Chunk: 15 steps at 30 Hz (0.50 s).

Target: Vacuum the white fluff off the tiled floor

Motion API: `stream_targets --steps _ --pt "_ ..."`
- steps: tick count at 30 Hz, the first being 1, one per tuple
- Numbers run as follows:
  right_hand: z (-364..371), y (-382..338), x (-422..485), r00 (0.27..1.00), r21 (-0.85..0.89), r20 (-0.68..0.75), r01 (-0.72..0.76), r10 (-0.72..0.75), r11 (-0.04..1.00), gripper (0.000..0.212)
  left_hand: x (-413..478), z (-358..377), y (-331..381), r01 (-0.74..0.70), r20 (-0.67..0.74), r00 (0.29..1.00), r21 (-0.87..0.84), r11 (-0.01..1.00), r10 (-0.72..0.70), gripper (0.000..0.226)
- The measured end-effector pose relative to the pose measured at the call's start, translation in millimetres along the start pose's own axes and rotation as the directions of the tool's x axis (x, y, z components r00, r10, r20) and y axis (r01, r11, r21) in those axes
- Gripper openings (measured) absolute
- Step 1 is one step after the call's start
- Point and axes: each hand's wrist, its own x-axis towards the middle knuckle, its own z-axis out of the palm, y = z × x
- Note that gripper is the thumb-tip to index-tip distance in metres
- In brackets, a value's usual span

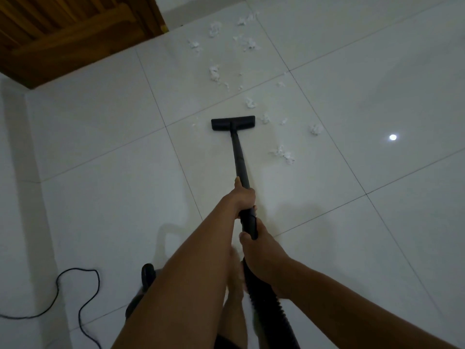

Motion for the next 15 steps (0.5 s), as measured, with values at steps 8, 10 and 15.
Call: stream_targets --steps 8,10,15 --pt "-6.8 -34.0 21.8 0.998 0.030 0.037 -0.050 0.048 0.998 0.051 15.9 -15.7 31.7 -0.002 -0.005 1.000 -0.025 1.000 0.002 0.072" --pt "-8.1 -47.2 25.7 0.998 0.024 0.034 -0.052 0.051 0.998 0.052 20.8 -21.2 43.2 -0.005 -0.004 1.000 -0.020 1.000 0.005 0.072" --pt "-6.0 -84.3 36.7 0.999 0.007 0.020 -0.050 0.050 0.999 0.050 27.7 -42.8 73.8 0.006 -0.001 1.000 -0.040 0.999 -0.006 0.072"
